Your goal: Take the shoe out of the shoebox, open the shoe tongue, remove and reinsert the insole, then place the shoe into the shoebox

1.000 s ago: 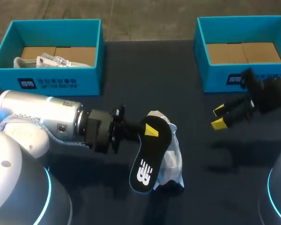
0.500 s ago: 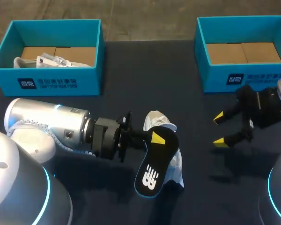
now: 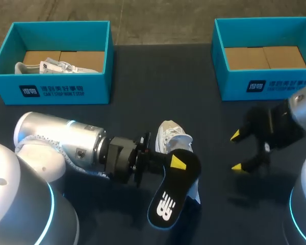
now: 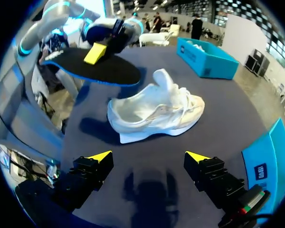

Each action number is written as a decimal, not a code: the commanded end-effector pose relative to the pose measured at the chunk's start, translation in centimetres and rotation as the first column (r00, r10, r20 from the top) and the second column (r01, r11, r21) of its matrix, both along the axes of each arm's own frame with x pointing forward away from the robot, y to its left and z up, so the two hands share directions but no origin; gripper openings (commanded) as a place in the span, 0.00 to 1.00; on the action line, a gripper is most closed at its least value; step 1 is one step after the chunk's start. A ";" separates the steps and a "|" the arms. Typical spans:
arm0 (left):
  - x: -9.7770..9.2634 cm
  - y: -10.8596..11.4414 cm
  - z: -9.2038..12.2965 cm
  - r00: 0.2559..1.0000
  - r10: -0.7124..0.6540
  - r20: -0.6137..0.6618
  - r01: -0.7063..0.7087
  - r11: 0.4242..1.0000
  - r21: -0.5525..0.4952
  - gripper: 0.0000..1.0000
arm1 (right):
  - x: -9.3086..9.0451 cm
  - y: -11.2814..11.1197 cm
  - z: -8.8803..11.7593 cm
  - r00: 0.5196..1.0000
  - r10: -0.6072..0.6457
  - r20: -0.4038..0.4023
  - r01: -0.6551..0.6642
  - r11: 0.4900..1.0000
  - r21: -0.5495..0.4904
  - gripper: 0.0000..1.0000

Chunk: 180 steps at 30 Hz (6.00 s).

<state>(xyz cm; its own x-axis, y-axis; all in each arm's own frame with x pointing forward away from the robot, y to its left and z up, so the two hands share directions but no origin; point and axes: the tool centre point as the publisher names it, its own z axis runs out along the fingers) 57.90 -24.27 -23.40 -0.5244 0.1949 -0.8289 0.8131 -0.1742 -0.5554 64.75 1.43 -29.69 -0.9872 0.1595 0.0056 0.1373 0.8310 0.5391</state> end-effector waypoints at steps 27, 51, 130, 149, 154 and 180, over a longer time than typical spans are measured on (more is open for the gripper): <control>-1.3 -1.1 -2.7 0.996 0.020 -0.091 -0.020 1.000 -0.001 0.00 | -2.4 2.9 -3.8 1.000 0.004 0.010 -0.002 0.982 -0.191 1.00; -2.2 -0.6 -3.9 0.966 0.127 -0.223 -0.155 0.981 -0.114 0.00 | -2.2 4.8 -6.4 0.999 0.030 -0.021 -0.034 0.971 -0.238 1.00; 3.1 -1.7 -7.5 0.858 0.276 -0.432 -0.289 0.957 0.038 0.00 | -2.2 4.8 -6.4 0.999 0.030 -0.021 -0.034 0.971 -0.238 1.00; 3.8 -1.6 -8.2 0.851 0.277 -0.447 -0.281 0.958 0.059 0.00 | -2.2 4.8 -6.4 0.999 0.030 -0.021 -0.034 0.971 -0.238 1.00; 4.5 -1.7 -8.8 0.850 0.286 -0.443 -0.278 0.957 0.085 0.00 | -2.2 4.8 -6.4 0.999 0.030 -0.021 -0.034 0.971 -0.238 1.00; 5.7 -0.8 -11.2 0.856 0.337 -0.393 -0.282 0.940 0.194 0.00 | -2.2 4.8 -6.4 0.999 0.030 -0.021 -0.034 0.971 -0.238 1.00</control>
<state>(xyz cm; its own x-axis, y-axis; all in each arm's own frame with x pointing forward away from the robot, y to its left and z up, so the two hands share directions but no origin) 63.40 -24.97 -34.42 -0.8627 0.0462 -0.5035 0.5049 0.1321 -0.8530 62.68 6.06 -35.95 -0.9923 0.1239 -0.0091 0.1142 0.9387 0.3251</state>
